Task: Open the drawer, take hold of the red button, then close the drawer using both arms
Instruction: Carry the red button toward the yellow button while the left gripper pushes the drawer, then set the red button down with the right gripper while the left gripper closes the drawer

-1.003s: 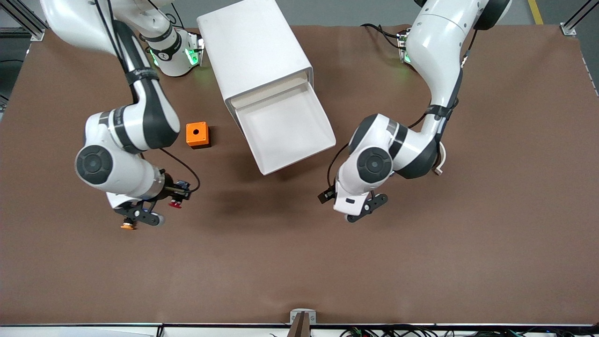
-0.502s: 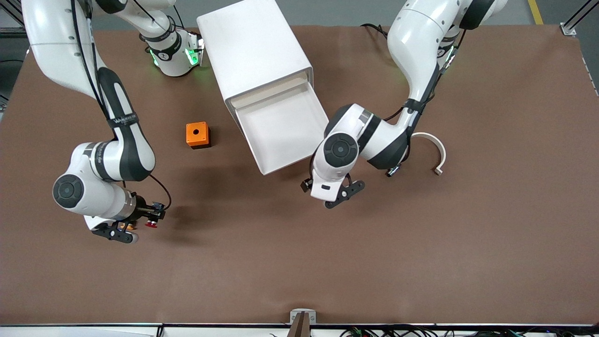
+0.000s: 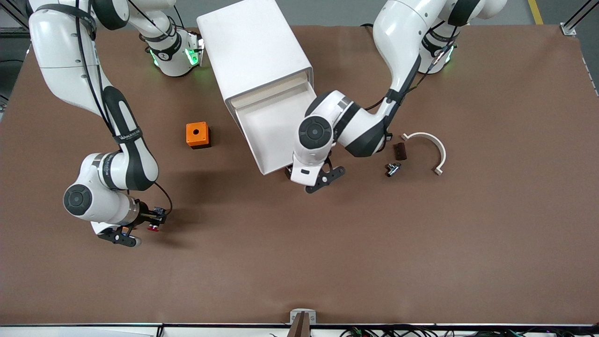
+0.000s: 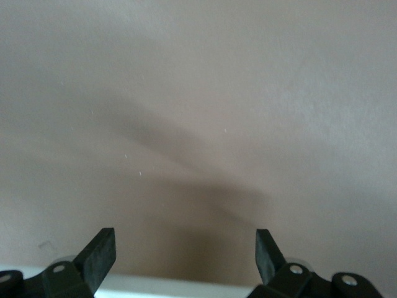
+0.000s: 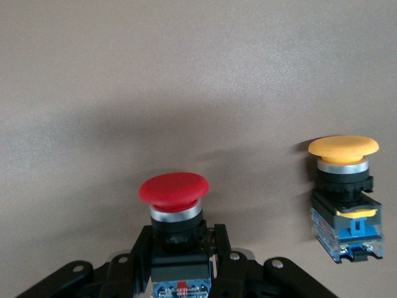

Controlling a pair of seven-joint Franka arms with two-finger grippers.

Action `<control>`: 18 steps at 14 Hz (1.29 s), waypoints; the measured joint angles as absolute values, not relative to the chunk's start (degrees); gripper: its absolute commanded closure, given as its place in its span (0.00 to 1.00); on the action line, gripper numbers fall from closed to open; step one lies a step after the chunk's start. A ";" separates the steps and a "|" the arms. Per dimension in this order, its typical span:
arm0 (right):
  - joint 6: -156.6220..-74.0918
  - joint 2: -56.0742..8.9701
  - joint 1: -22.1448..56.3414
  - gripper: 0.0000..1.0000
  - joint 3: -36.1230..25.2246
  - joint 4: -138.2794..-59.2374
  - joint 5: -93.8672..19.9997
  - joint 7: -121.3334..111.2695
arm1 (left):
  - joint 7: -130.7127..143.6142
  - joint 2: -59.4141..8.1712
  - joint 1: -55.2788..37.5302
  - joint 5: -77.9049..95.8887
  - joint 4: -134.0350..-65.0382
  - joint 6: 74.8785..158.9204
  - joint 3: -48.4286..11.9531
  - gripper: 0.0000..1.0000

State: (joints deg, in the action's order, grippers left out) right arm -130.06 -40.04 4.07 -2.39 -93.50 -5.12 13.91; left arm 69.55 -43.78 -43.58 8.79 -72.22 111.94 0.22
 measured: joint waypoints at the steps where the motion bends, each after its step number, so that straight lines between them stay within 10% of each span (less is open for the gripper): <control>1: -130.06 -40.21 4.07 1.00 -2.39 -93.44 -5.12 13.91 | 70.21 -43.78 -44.04 8.93 -72.22 111.94 0.16 0.01; 5: -130.06 -42.20 4.07 0.93 -2.39 -92.17 -5.12 13.91 | 71.01 -43.78 -45.46 12.94 -72.26 111.10 -0.24 0.01; 7: -130.07 -43.07 4.07 0.08 -2.39 -91.50 -5.12 13.92 | 72.03 -43.80 -46.66 15.25 -72.34 110.05 -0.43 0.01; 8: -130.07 -43.24 4.06 0.00 -2.39 -91.27 -5.12 13.93 | 72.42 -43.82 -47.30 16.66 -72.42 109.74 -0.52 0.01; 18: -119.83 -38.21 4.06 0.00 -2.70 -88.25 -3.70 13.38 | 73.94 -46.10 -49.98 30.96 -72.68 109.43 -0.78 0.01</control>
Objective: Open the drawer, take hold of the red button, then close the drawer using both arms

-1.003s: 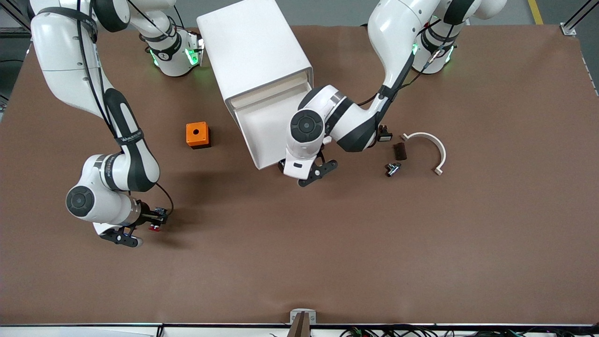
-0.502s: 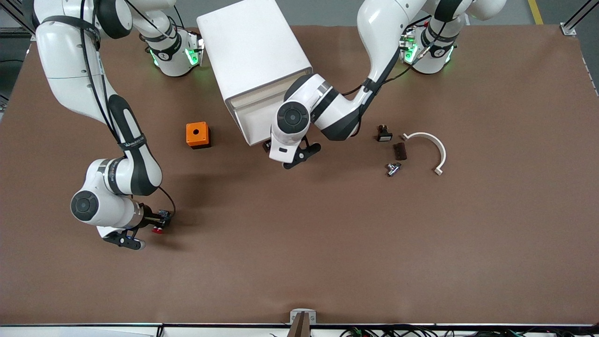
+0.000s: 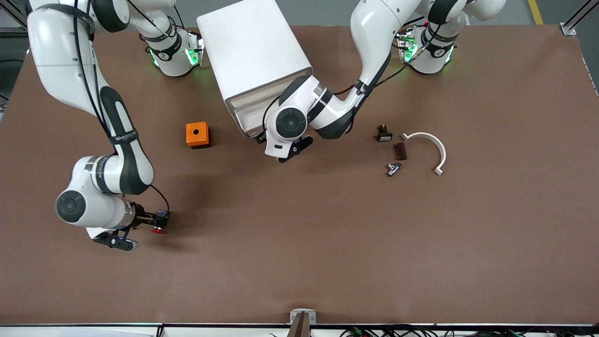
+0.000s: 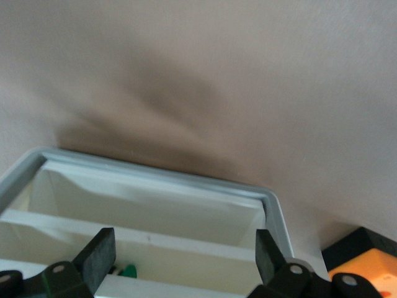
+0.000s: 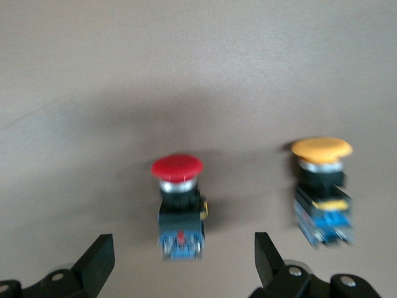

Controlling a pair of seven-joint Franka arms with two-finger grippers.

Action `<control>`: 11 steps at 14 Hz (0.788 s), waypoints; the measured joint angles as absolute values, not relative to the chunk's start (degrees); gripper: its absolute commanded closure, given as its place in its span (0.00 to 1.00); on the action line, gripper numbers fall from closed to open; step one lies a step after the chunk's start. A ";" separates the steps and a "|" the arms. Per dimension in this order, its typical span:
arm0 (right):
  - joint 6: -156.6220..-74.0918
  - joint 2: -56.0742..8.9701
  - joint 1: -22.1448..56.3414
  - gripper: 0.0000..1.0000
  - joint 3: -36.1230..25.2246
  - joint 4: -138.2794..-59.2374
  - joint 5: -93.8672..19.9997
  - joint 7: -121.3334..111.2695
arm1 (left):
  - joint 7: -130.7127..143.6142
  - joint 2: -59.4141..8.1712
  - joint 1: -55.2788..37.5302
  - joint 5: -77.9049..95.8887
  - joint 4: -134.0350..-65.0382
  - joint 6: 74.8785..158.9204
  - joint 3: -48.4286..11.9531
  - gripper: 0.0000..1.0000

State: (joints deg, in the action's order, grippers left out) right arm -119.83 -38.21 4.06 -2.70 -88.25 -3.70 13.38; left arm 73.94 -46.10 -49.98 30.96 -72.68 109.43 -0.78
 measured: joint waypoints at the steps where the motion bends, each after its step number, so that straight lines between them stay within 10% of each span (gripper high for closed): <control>1: -116.19 -35.73 4.06 0.00 -2.71 -87.94 -2.97 12.71 | 74.10 -46.36 -50.10 32.73 -72.68 109.43 -0.79 0.01; 11: -95.18 -17.23 -1.60 0.00 -3.16 -87.89 -1.09 -2.42 | 75.64 -48.61 -50.24 43.40 -73.02 109.41 -0.86 0.01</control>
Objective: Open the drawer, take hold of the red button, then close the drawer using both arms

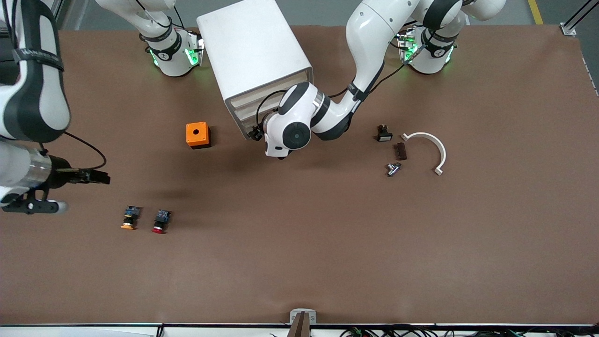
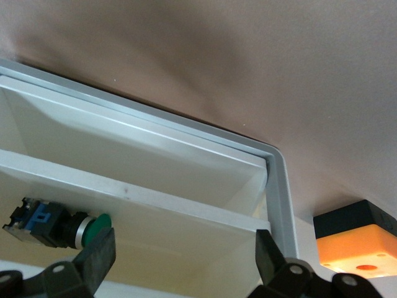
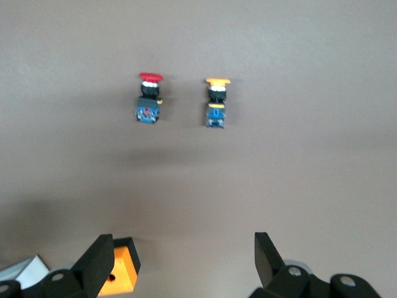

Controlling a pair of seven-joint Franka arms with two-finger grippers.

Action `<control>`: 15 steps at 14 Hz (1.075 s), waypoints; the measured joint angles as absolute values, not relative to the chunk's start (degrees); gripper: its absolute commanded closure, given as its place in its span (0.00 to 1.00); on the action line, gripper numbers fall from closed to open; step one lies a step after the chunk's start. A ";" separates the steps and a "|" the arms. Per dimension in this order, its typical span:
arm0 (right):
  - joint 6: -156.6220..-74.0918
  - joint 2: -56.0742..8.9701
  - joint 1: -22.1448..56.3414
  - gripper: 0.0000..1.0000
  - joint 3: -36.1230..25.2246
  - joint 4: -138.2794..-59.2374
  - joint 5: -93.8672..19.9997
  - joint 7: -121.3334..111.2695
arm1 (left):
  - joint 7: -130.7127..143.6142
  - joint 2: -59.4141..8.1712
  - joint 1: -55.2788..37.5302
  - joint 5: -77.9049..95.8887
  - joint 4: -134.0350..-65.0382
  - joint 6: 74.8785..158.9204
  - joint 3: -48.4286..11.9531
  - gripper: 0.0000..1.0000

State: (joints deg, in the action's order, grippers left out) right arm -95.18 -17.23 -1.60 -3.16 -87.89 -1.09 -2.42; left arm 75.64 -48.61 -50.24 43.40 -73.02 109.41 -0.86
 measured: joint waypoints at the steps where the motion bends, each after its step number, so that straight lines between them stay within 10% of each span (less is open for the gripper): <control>1: -93.84 -15.89 -1.64 0.00 -3.14 -87.86 -0.21 -2.52 | 75.64 -48.61 -50.24 43.54 -73.07 109.41 -0.87 0.01; 15: -91.30 -10.48 -1.54 0.00 -2.16 -88.14 0.43 -2.52 | 75.16 -39.56 -40.94 31.96 -70.49 108.84 0.67 0.01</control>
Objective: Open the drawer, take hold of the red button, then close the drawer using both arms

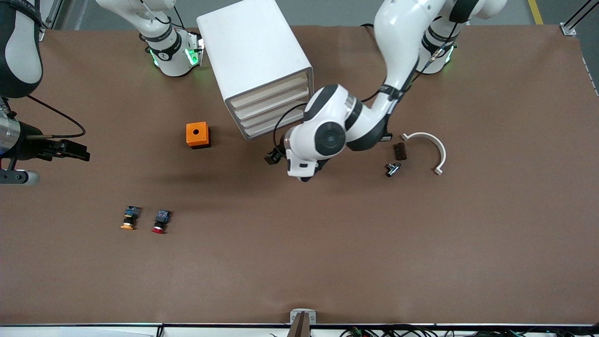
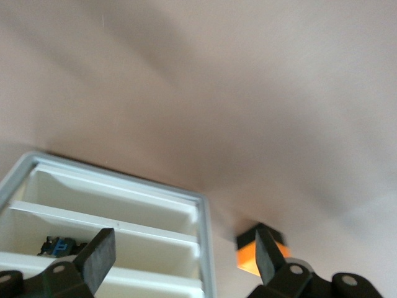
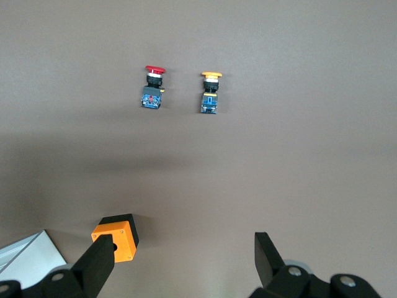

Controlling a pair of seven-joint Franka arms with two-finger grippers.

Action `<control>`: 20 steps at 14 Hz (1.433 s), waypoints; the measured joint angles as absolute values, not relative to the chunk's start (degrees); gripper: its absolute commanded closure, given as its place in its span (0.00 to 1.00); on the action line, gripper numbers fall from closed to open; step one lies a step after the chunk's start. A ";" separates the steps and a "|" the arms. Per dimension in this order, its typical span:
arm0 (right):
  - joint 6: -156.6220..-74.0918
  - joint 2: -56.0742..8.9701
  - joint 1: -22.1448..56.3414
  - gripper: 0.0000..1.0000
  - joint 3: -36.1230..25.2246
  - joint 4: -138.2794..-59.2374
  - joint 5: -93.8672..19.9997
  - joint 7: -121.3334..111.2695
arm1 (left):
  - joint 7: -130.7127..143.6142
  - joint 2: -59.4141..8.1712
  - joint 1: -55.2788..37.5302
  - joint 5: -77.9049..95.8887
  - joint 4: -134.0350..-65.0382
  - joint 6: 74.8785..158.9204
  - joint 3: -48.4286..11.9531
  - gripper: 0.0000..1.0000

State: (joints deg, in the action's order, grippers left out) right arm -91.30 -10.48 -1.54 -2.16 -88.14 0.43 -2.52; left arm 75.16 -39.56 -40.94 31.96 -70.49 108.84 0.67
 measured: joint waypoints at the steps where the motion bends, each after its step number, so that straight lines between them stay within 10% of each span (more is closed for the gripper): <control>1: -91.31 -10.48 -1.54 0.00 -2.16 -88.15 0.42 -2.50 | 73.90 -36.95 -39.02 31.20 -70.40 106.65 0.78 0.01; 12: -89.38 -10.47 -0.84 0.00 -1.98 -85.12 0.31 -2.51 | 31.31 -15.99 -11.70 17.91 -70.77 70.84 1.18 0.01; 20: -81.55 -6.29 -1.00 0.00 -2.22 -84.44 -0.03 -2.50 | 7.24 -10.61 -0.77 5.74 -81.21 73.46 1.10 0.01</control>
